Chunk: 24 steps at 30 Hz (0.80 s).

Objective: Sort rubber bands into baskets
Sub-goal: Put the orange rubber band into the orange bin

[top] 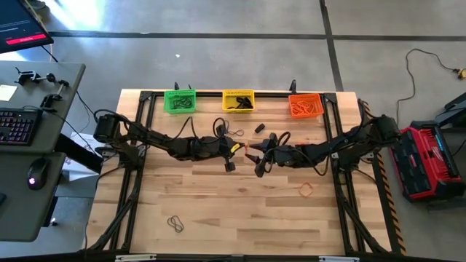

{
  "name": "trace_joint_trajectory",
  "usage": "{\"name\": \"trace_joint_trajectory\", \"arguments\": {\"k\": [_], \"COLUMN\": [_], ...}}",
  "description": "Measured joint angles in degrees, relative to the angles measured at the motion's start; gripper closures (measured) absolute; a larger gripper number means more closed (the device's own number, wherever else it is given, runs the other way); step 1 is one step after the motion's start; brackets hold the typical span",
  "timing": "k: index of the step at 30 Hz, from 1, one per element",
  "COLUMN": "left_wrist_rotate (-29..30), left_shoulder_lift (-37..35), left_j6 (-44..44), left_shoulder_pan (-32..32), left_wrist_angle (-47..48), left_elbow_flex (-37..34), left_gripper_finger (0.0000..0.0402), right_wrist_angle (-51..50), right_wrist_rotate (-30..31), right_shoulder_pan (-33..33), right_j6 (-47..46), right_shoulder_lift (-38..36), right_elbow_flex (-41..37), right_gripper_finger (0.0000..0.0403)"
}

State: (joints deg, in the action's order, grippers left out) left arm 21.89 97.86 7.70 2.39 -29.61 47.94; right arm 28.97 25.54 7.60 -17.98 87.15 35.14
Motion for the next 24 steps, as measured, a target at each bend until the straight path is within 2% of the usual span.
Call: {"name": "trace_joint_trajectory", "arguments": {"k": [5,11,13,18,24], "left_wrist_rotate": [0.0,-1.8,-2.6,-5.4,-8.1], "left_shoulder_lift": [0.0,0.0,0.0,0.0,0.0], "left_j6": [0.0,0.0,-0.1,-0.1,-1.2], "left_shoulder_pan": [0.0,0.0,0.0,0.0,0.0], "left_wrist_angle": [0.0,0.2,0.2,0.2,1.6], "left_elbow_flex": [0.0,0.0,0.0,0.0,0.0], "left_gripper_finger": [0.0401,0.04,0.0395,0.0372,0.0325], "right_wrist_angle": [0.0,-1.4,-2.9,-5.2,-5.4], "right_wrist_rotate": [-0.3,-0.5,-0.5,-0.8,-0.8], "right_shoulder_pan": [-1.3,-1.3,-1.3,-1.3,-1.3], "right_j6": [0.0,0.0,0.2,-0.5,-0.1], "right_shoulder_lift": [0.0,0.0,0.0,0.0,0.0], "right_elbow_flex": [0.0,0.0,0.0,0.0,0.0], "right_gripper_finger": [0.0253,0.037,0.0393,0.039,0.04]}}
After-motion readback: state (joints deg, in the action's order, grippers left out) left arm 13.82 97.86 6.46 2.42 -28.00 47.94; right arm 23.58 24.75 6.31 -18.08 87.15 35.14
